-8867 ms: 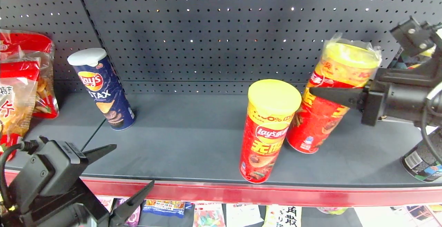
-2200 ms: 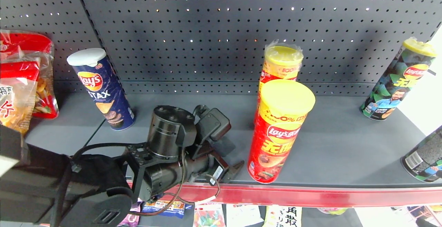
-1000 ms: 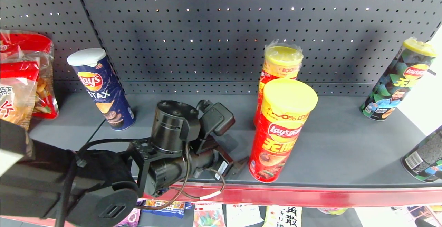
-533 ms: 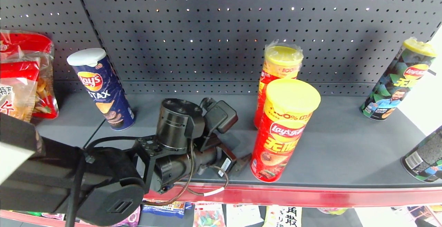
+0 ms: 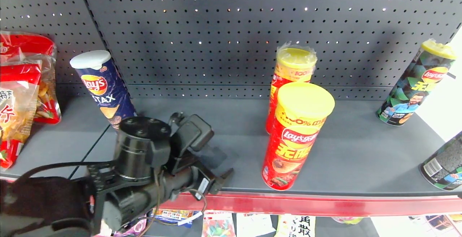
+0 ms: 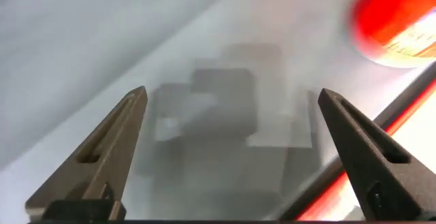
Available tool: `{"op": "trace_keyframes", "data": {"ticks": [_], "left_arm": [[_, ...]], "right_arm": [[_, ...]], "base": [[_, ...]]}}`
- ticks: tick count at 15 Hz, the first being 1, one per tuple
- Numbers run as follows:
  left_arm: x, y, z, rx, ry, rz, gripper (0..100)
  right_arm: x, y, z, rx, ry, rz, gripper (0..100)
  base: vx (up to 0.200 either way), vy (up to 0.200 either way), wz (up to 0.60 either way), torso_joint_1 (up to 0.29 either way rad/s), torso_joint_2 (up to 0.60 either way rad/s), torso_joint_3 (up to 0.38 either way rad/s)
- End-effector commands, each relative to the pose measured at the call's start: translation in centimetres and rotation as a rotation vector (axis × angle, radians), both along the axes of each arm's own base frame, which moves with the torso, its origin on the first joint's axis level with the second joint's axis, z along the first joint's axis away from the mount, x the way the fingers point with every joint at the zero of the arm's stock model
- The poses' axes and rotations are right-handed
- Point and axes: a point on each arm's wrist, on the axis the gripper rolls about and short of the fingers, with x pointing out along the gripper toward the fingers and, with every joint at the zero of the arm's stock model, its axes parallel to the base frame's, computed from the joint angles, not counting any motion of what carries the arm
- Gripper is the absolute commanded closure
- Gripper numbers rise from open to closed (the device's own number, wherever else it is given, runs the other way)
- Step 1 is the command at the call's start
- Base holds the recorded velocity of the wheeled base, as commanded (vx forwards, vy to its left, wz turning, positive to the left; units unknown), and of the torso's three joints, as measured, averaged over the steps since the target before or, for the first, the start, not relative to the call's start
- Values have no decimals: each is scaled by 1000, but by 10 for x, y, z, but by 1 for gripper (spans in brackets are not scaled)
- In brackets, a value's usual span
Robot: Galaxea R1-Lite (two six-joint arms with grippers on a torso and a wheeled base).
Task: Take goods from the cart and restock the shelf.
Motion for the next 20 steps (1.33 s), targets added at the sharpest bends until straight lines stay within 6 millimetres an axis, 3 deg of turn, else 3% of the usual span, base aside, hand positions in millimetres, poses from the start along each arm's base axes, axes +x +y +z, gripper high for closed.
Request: {"op": "trace_keyframes", "data": {"ticks": [1, 2, 4, 7, 10, 15, 20], "left_arm": [[-50, 61, 23, 15, -119, 272, 0], [-76, 87, 29, 22, -140, 330, 0], [-110, 120, 35, 3, -161, 355, 0], [-165, 175, 31, -16, -190, 487, 0], [-200, 198, 9, 27, -153, 556, 0], [-204, 198, 3, 63, -127, 715, 0], [-204, 197, 7, 162, -173, 579, 0]], "right_arm": [[-20, -8, -14, -35, -54, -30, 0], [-32, -14, -22, -47, -52, -76, 0], [-46, -21, -34, -51, -84, -178, 0], [-53, -28, -43, -54, -133, -358, 0], [-61, -30, -43, -46, -150, -381, 0], [-58, -24, -24, -100, -51, -498, 0], [-54, -22, -24, -114, -24, -516, 0]], "base": [[0, 0, 0, 0, 0, 0], [0, 0, 0, 0, 0, 0], [0, 0, 0, 0, 0, 0], [0, 0, 0, 0, 0, 0], [0, 0, 0, 0, 0, 0], [0, 0, 0, 0, 0, 0], [0, 0, 0, 0, 0, 0]]}}
